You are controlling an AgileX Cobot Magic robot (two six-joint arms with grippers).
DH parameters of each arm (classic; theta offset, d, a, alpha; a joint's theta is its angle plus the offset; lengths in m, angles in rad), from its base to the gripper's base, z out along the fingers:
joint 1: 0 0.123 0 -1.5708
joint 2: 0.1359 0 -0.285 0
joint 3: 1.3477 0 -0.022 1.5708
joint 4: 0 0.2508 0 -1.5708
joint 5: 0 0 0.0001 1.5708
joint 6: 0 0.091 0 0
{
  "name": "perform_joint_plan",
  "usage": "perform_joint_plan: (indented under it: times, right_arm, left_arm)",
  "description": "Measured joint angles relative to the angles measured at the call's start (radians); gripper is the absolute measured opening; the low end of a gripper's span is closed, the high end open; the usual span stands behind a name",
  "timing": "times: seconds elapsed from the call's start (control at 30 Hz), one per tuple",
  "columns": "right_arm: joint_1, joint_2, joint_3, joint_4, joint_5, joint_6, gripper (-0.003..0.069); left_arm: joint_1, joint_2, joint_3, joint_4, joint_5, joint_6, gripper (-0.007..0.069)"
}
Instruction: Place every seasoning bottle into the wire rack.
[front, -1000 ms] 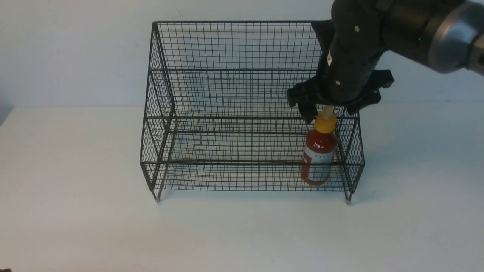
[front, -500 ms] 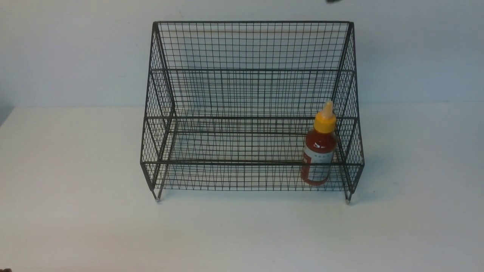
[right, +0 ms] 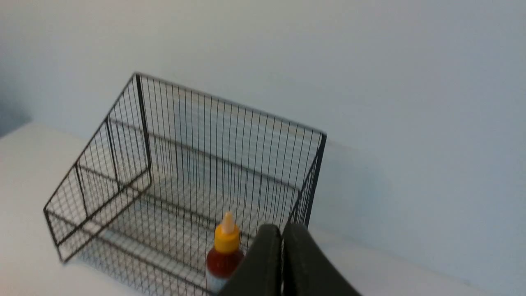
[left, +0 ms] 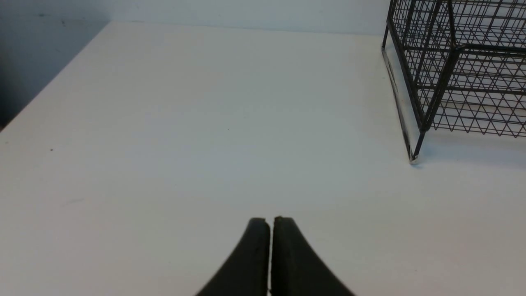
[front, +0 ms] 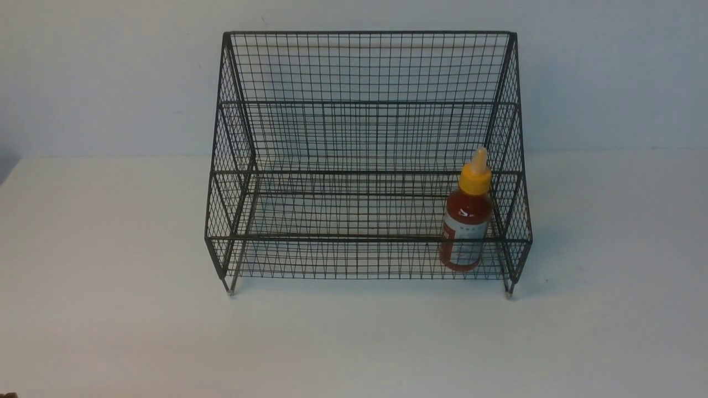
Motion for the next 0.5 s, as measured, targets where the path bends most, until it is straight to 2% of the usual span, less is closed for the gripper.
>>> perform_joint_plan:
  times: [0.13, 0.23, 0.33, 0.5]
  right_arm:
    - [0.000, -0.291, 0.419, -0.094, -0.458, 0.000, -0.0015]
    - [0.000, -0.400, 0.590, -0.117, -0.653, 0.003, -0.0015]
    - [0.000, -0.458, 0.687, -0.116, -0.755, 0.041, -0.0015]
    - [0.000, -0.482, 0.744, -0.113, -0.785, 0.087, -0.0015]
  left_arm:
    - [0.000, 0.000, 0.000, 0.000, 0.000, 0.000, -0.0005]
    - [0.000, 0.000, 0.000, 0.000, 0.000, 0.000, -0.0005]
    - [0.000, 0.000, 0.000, 0.000, 0.000, 0.000, -0.0005]
    - [0.000, 0.000, 0.000, 0.000, 0.000, 0.000, -0.0005]
